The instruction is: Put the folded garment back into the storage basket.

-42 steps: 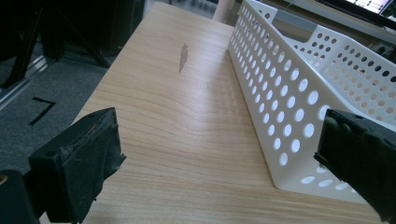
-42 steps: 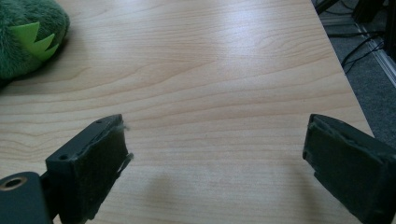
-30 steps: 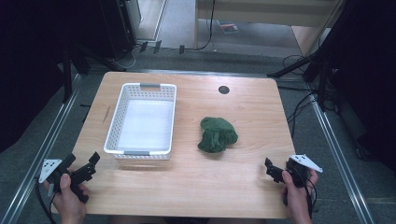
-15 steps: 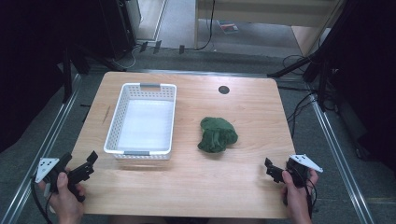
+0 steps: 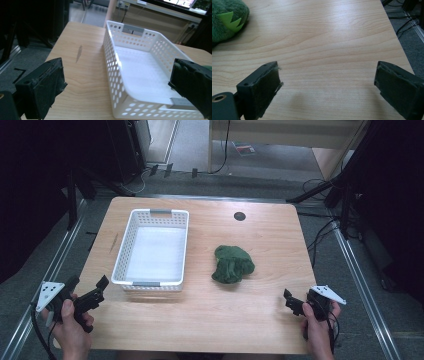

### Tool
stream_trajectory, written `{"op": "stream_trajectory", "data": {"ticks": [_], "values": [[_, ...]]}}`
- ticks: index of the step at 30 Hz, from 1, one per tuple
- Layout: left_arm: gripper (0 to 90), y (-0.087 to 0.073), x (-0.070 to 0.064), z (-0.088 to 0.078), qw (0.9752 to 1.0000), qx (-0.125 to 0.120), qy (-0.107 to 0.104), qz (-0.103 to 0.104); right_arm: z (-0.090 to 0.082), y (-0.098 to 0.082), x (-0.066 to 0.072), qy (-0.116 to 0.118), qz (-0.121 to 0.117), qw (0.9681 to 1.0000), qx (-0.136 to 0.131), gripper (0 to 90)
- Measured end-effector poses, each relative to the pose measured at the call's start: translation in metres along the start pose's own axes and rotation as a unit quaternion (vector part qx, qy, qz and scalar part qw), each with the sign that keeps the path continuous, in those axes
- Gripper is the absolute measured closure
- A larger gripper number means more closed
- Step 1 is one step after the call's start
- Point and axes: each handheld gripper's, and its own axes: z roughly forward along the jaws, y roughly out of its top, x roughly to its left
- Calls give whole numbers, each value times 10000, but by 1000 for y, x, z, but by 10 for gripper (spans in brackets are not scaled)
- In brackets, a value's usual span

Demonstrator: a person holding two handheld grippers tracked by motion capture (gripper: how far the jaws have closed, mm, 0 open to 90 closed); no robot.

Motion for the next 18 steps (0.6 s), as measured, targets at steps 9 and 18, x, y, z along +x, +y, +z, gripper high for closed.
{"op": "stream_trajectory", "data": {"ticks": [9, 18], "values": [[0, 14, -30, 6, 9993, 210, -318, 67, 0, 0, 0, -5, -2, 10000, 13, 63], [1, 23, -76, 33, 9961, 431, -728, 233, 1, 0, 0, 17, -8, 10000, 22, 63]]}}
